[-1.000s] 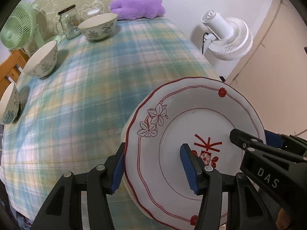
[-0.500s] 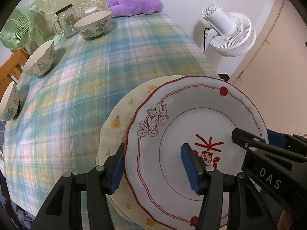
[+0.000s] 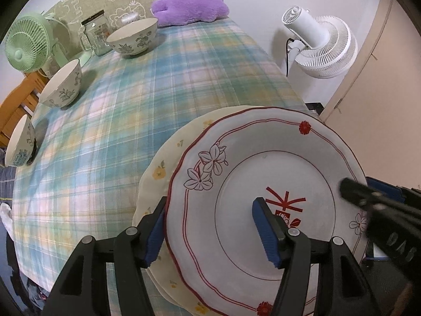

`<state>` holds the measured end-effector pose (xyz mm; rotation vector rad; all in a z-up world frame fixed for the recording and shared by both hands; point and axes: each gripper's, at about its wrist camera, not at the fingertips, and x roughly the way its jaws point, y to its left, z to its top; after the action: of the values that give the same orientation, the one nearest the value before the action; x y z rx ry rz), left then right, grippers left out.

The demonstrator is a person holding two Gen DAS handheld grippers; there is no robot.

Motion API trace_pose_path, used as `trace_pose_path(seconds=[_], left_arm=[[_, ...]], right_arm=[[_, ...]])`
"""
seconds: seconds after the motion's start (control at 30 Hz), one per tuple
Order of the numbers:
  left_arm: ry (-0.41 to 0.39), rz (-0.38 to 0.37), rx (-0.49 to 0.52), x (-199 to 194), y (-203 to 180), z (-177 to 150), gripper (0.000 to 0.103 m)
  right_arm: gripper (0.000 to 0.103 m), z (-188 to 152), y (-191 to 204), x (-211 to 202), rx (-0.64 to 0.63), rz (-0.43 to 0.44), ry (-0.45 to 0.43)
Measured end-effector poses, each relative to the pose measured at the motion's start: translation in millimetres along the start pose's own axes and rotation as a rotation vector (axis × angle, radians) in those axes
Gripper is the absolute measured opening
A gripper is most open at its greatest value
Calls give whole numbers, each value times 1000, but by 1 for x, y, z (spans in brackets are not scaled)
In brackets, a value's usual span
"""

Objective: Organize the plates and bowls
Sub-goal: 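Carry the red-patterned plate with both grippers over the yellow-flower stack, then lower the red-patterned plate onto the stack and open both grippers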

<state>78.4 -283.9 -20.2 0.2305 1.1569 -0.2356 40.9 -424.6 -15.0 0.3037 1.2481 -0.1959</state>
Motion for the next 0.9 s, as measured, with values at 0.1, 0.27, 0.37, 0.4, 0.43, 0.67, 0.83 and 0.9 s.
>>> trace_pose_path(seconds=[0.1,0.27,0.37,0.4,0.43,0.67,0.83,0.9], left_arm=[[-3,34,15,0,-2,-1,65],[2,74,28,2,-2,-2,66],[3,70,14,2,0,-1,67],[4,69,7,1,1,-1,67],[5,69,0,1,2,0,67],[0,77,-61,-4,15,-1,71],[0,66,-75,-9,15,-2,73],[-2,61,-79,-11,14,-3,76]], right_arm=[[24,-1,-4,0,9,33,12],[21,0,6,-3,-43,17,-14],[21,3,8,-2,-53,12,-9],[21,4,9,-2,-58,13,-9],[21,5,9,-2,-62,16,-10],[21,9,24,1,-125,28,-7],[23,10,22,8,-118,39,13],[24,9,25,8,-133,26,8]])
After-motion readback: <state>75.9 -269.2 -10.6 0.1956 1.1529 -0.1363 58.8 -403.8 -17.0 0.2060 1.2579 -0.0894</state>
